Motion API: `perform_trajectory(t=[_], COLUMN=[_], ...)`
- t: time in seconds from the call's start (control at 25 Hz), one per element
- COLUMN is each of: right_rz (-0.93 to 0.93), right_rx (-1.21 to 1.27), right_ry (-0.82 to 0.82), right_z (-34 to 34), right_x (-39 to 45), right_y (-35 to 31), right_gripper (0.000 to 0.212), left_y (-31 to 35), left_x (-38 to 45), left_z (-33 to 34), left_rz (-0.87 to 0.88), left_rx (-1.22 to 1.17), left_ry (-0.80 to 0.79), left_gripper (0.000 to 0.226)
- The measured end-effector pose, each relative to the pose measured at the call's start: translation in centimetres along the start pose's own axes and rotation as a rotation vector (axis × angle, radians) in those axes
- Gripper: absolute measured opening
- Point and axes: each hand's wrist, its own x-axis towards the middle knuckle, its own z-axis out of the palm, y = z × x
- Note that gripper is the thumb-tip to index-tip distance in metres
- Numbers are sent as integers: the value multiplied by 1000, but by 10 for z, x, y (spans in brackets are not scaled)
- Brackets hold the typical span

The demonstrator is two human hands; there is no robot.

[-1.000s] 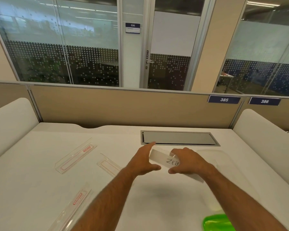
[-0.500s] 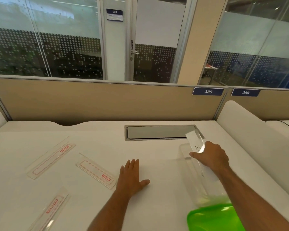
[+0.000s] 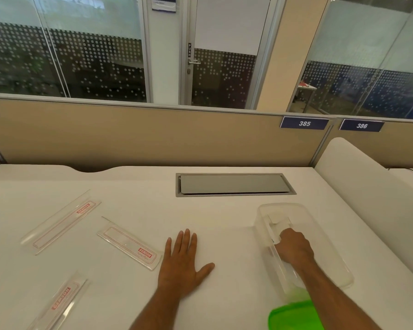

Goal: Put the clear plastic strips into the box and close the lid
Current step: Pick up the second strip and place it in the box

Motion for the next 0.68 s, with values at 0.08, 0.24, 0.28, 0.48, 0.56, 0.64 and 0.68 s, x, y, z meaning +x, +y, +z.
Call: perform_trajectory(t=[0.08,0.24,0.28,0.48,0.56,0.64,0.68], right_rz=[-4,-16,-24,-62,-72,-79,-78], right_rx=[-36,-48,-42,-59,-62,-44,-32], right_ry=[-4,7,10,34,42,40,40], right_z=[5,6,6,6,5,2,0], right_x=[2,3,3,1,1,2,2], right_y=[-1,1,2,5,7,7,8], right_gripper=[38,30,33,45,48,48,47], left_y=[-1,-1,-1,-1,-1,0,0], left_x=[0,-1,-1,-1,-1,-1,-1], left_z=[1,2,2,2,1,0,-1], left_rz=[-6,-5,-4,-1,2,4,3], left_rx=[12,13,15,-7,-4,-5,-15], left_ry=[-5,-4,-2,12,5,-2,-2], left_gripper=[103,104,104,103,103,103,103])
